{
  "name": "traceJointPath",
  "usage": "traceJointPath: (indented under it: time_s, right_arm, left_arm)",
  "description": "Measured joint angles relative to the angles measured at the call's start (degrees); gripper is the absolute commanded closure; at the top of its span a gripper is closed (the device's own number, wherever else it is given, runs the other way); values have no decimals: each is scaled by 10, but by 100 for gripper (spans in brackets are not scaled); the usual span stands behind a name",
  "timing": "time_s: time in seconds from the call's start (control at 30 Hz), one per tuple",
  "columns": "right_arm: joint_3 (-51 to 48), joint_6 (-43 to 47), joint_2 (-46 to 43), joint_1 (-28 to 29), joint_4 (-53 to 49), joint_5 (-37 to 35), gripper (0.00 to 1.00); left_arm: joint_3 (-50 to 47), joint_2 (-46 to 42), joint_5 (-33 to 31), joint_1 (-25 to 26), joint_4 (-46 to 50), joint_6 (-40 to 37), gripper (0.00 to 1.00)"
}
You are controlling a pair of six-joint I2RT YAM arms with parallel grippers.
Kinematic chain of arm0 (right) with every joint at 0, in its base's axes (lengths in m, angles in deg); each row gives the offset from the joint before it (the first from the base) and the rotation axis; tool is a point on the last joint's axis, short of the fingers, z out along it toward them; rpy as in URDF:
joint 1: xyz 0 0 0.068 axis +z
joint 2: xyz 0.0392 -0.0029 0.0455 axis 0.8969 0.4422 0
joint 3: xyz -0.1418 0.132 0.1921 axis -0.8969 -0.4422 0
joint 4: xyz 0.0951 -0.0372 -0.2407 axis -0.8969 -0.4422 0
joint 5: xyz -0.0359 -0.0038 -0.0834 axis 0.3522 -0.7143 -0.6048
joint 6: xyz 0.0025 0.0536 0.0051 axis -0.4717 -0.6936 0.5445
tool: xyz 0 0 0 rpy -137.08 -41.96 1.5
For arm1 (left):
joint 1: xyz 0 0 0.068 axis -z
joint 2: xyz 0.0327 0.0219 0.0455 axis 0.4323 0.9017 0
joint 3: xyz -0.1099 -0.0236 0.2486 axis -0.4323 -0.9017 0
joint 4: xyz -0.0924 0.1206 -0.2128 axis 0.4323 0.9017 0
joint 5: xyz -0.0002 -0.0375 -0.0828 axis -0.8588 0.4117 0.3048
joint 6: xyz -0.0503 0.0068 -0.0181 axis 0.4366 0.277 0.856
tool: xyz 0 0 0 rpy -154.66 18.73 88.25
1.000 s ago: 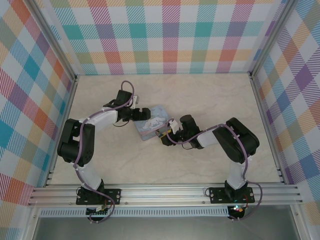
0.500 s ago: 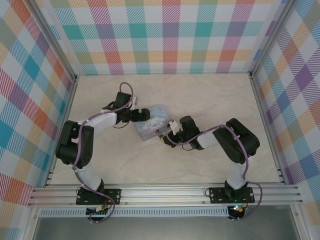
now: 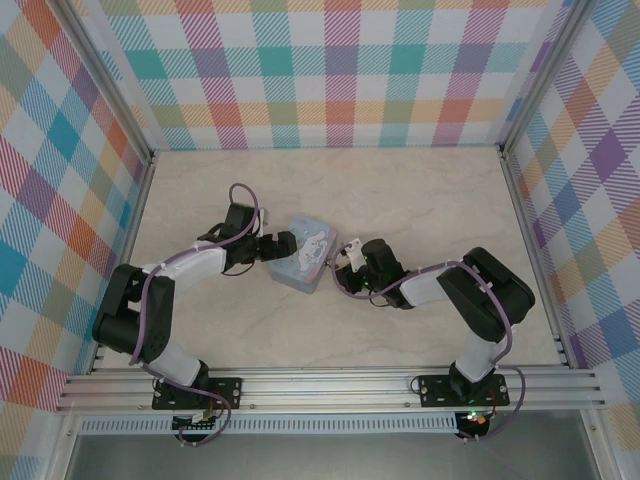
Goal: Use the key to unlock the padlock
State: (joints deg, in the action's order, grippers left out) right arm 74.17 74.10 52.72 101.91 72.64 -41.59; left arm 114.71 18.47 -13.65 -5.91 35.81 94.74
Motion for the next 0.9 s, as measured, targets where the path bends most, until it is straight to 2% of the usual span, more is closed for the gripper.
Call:
traceJointPath:
  time_s: [0.3,0.4,0.57,0.77,0.9]
  right_arm:
    - [0,-15,-3,10,-2,-70,97]
    - [0,-15,-3,10,-2,-73,98]
    - [1,-19,-3,10,-2,-72,98]
    - [9,-39,-3,10,-17,-73,98]
    - [13,-51,-3,10,-24,-75,98]
  left_arm:
    - [-9,-94,-30,18,42,16,1]
    - [3,-122,-30,36,51,21,7]
    - [25,-129,-24,81,47,48,24]
    - [12,-127,6,130,-7,115,33]
    - [12,-106,18,155,-42,143,34]
